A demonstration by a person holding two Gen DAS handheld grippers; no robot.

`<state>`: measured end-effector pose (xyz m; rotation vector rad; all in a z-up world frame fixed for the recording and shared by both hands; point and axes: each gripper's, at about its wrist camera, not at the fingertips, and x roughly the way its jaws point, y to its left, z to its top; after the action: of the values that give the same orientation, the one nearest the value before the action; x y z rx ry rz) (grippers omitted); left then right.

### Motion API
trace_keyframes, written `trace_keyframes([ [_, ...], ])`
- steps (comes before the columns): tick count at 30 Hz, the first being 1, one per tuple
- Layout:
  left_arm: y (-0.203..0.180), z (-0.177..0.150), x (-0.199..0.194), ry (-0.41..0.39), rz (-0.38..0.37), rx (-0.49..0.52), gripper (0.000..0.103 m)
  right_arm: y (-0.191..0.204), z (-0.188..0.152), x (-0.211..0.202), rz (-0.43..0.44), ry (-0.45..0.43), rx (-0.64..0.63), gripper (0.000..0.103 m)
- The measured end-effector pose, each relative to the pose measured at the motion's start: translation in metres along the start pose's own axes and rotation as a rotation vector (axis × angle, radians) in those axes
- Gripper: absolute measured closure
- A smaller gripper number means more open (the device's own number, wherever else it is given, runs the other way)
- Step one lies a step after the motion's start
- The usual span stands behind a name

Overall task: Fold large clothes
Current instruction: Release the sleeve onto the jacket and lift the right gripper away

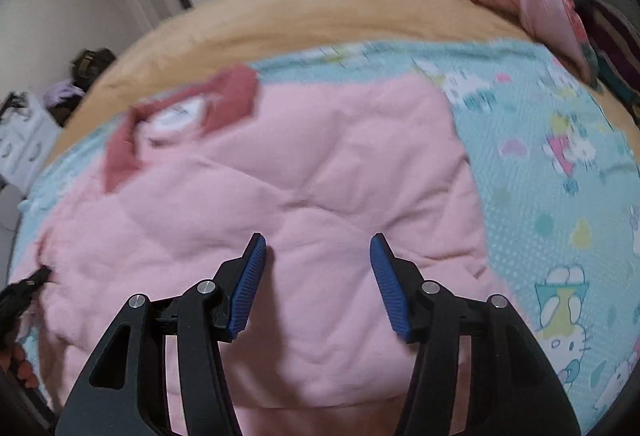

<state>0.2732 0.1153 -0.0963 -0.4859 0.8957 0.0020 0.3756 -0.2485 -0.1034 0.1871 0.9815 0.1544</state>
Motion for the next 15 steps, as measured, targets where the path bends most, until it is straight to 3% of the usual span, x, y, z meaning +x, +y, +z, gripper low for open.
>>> trace_keyframes([
  [3, 0.002, -0.003, 0.01, 0.022, 0.003, 0.001, 0.095, -0.012, -0.004, 0.01, 0.041, 0.003, 0.05, 0.05],
  [8, 0.004, -0.007, 0.014, 0.034, -0.007, -0.018, 0.094, -0.003, -0.005, 0.007, -0.013, 0.007, 0.041, 0.05],
  [9, 0.001, -0.006, 0.007, 0.024, 0.009, -0.007, 0.091, 0.003, -0.005, 0.001, -0.005, 0.003, 0.043, 0.046],
  [11, -0.004, -0.004, -0.012, -0.026, 0.048, 0.009, 0.071, 0.02, -0.011, -0.02, 0.057, -0.037, 0.009, 0.041],
  [12, -0.008, -0.003, -0.021, -0.054, 0.055, 0.022, 0.066, 0.028, -0.016, -0.028, 0.065, -0.054, -0.02, 0.039],
  [15, -0.026, -0.003, -0.042, -0.103, 0.052, 0.078, 0.059, 0.057, -0.034, -0.036, 0.074, -0.045, -0.119, 0.027],
])
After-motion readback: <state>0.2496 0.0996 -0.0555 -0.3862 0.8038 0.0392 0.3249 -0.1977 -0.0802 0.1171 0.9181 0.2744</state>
